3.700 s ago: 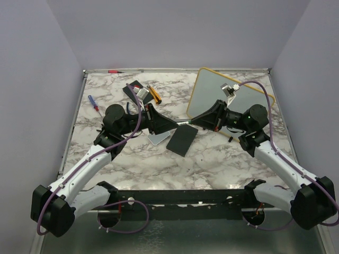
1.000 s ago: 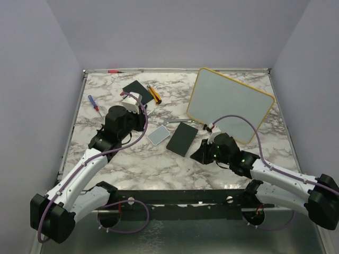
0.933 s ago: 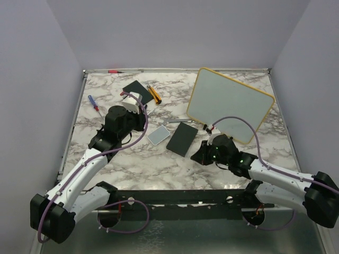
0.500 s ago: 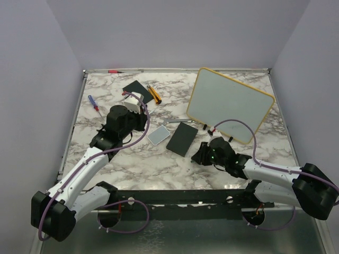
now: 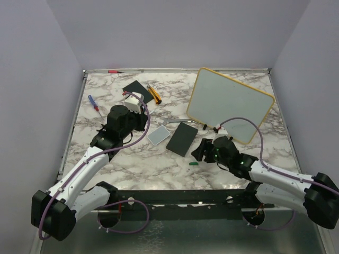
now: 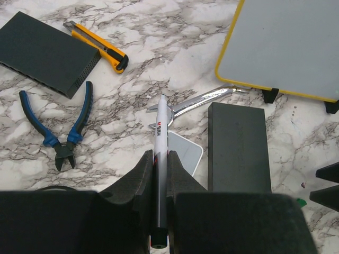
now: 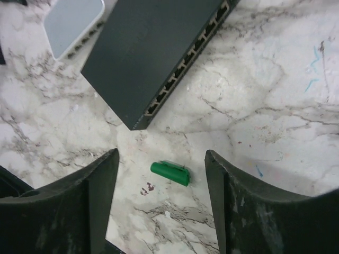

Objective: Write a sentence on the whiteboard
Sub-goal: Place the pen cap at the center of the board, then adjust the whiteboard at the center of the board.

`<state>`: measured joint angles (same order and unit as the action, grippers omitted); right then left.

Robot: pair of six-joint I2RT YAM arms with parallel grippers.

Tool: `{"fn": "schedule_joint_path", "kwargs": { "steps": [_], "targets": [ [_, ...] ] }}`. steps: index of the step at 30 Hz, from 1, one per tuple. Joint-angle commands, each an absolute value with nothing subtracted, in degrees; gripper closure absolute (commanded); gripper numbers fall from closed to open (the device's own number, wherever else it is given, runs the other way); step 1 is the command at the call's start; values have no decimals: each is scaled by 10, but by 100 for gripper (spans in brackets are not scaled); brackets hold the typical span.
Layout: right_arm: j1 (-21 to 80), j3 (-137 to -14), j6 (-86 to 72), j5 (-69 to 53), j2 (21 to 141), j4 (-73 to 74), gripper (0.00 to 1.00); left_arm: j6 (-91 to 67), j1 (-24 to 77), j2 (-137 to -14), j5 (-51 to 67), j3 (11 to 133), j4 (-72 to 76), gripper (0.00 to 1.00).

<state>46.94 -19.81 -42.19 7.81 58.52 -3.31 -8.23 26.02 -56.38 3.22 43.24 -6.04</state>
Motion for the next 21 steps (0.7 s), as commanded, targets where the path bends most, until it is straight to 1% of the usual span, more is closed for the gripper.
{"fn": "schedule_joint_path", "kwargs": {
  "steps": [1,3,7,9,11,15,21],
  "targets": [
    [473,-260,-378,151,524,86,29,-73,265,-562,42,432,-50,100],
    [473,-284,-358,176,496,131,19,-74,265,-560,43,432,-50,100],
    [468,-348,-363,255,455,249,11,-76,265,-559,47,432,-49,100],
    [457,-370,-341,259,430,269,7,-78,266,-558,53,432,-48,100],
    [434,-393,-315,250,423,284,6,-80,266,-557,57,432,-47,100],
    [370,-461,-261,244,446,326,6,-81,266,-553,62,431,-47,100],
    [281,-570,-161,190,481,264,6,-81,268,-539,61,428,-45,100]
  ]
}}
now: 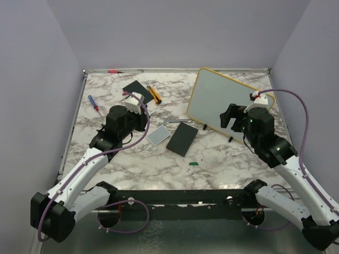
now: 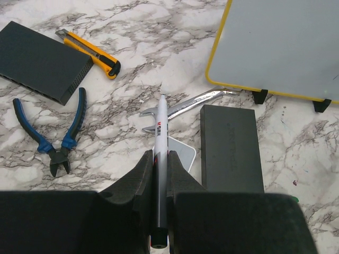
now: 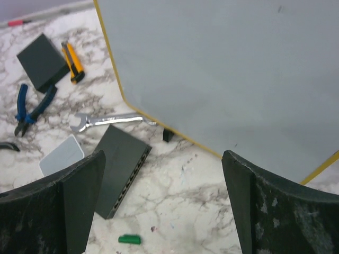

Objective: Write a sentence on the whiteboard
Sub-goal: Adjust the whiteboard at the center of the board.

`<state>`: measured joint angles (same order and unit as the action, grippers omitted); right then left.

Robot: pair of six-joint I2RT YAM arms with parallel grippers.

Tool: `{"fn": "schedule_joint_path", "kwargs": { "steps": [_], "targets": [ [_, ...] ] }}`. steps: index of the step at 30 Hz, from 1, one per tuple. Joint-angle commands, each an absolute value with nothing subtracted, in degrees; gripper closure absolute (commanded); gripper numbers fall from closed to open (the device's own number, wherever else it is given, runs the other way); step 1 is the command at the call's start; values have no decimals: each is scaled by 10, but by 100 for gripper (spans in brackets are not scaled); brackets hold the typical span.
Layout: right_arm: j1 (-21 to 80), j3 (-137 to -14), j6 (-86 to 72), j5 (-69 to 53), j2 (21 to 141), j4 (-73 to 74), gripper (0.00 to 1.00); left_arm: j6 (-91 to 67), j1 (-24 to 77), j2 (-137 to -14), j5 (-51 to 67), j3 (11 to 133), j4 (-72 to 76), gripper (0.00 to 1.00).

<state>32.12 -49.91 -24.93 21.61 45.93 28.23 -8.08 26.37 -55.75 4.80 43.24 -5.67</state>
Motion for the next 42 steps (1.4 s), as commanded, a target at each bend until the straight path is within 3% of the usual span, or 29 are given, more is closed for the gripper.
{"fn": "schedule_joint_path", "kwargs": {
  "steps": [1,6,10,20,32,42],
  "targets": [
    [265,-598,-151,182,498,256,6,-81,268,-538,60,428,-45,100],
    [183,-691,-100,118,559,215,6,-82,270,-529,65,426,-45,100],
    [43,-733,-105,-18,594,199,6,-81,272,-527,72,426,-46,100],
    [-278,-608,-214,-332,555,70,7,-86,277,-523,89,427,-46,100],
    [-408,-357,-328,-481,496,-201,9,-84,283,-535,93,426,-47,100],
    [-428,-319,-373,-587,547,-319,10,-85,288,-533,97,426,-47,100]
  ]
}}
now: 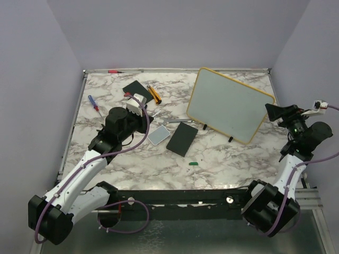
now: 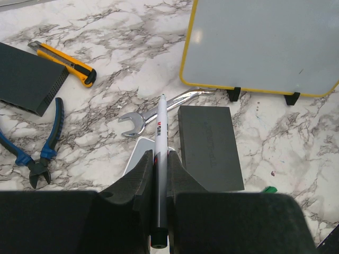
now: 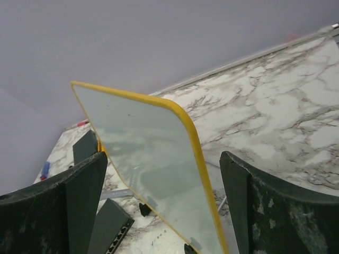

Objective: Write a sentence on the whiteboard
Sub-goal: Adjust the whiteboard at the center of the board.

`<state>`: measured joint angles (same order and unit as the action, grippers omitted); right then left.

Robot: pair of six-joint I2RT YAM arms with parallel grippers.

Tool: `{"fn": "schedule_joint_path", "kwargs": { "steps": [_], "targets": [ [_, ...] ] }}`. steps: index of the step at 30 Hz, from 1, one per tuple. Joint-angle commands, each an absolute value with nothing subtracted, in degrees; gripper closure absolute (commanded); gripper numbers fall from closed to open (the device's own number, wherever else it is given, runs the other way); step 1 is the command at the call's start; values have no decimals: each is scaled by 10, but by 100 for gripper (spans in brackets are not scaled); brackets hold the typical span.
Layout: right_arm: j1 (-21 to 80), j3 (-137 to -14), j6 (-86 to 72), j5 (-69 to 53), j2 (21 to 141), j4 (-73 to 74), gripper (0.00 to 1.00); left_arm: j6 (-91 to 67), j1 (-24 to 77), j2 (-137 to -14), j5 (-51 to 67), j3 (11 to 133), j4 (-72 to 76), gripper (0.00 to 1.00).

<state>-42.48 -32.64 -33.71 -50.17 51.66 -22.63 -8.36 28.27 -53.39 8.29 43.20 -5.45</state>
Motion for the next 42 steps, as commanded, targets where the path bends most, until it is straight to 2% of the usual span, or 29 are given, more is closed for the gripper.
{"fn": "schedule_joint_path", "kwargs": {
  "steps": [1,11,19,25,31,36,42],
  "targets": [
    [-427,-319,-378,-596,561,-329,11,-85,289,-533,97,426,-47,100],
    [-427,-328,-345,-593,588,-308,12,-82,300,-536,95,427,-48,100],
    [-424,-318,-352,-601,628,-351,22,-80,308,-536,92,428,-50,100],
    [-387,-339,-301,-581,647,-300,25,-79,312,-536,92,428,-49,100],
    [-382,-346,-296,-575,665,-308,26,-79,314,-537,91,428,-51,100],
    [-371,-341,-294,-589,677,-319,34,-79,314,-538,90,428,-51,100],
    [-360,-327,-284,-596,678,-322,49,-79,316,-540,92,428,-50,100]
  ]
}}
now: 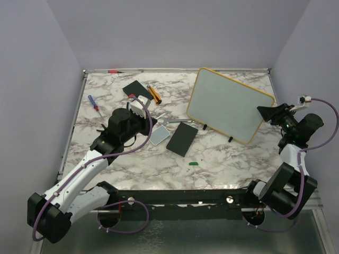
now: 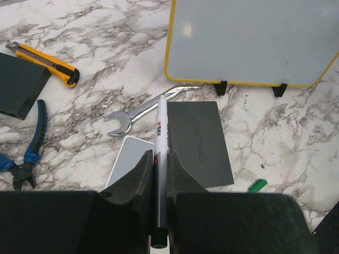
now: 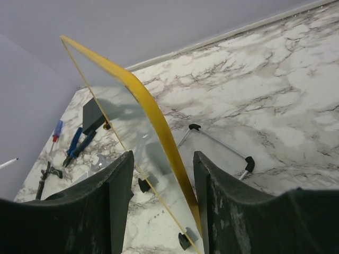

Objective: Write a sentence on the whiteboard
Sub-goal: Adjust the whiteboard at the center of the board.

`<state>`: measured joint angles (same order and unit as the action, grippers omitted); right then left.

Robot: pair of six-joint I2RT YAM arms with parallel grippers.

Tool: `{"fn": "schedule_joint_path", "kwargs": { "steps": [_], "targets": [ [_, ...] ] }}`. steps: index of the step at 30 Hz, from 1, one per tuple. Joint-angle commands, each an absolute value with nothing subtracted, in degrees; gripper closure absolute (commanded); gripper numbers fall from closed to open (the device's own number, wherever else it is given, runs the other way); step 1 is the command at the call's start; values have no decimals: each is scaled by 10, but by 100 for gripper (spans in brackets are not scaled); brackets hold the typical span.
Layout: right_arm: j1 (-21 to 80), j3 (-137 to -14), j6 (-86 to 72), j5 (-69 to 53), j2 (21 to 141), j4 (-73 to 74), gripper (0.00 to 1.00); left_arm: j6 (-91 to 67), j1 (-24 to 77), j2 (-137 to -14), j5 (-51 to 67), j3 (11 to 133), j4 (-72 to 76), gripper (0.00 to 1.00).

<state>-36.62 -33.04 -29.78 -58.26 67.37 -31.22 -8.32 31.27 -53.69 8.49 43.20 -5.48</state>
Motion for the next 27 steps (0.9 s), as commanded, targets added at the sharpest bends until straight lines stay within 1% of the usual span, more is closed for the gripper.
{"fn": "schedule_joint_path", "kwargs": {
  "steps": [1,5,19,21,23,27],
  "targets": [
    [-359,-327,-284,-598,678,-323,50,-79,316,-540,92,428,-51,100],
    [-356,-320,-278,-597,666,-318,56,-79,316,-541,92,428,-51,100],
    [-342,-281,-258,-589,620,-297,63,-78,326,-549,101,426,-49,100],
    [-342,-280,-256,-591,620,-299,65,-77,327,-553,105,426,-50,100],
    [-342,-277,-260,-600,623,-309,69,-77,327,-557,110,426,-50,100],
    [-342,-270,-275,-629,634,-344,73,-70,328,-564,120,425,-50,100]
  ]
}}
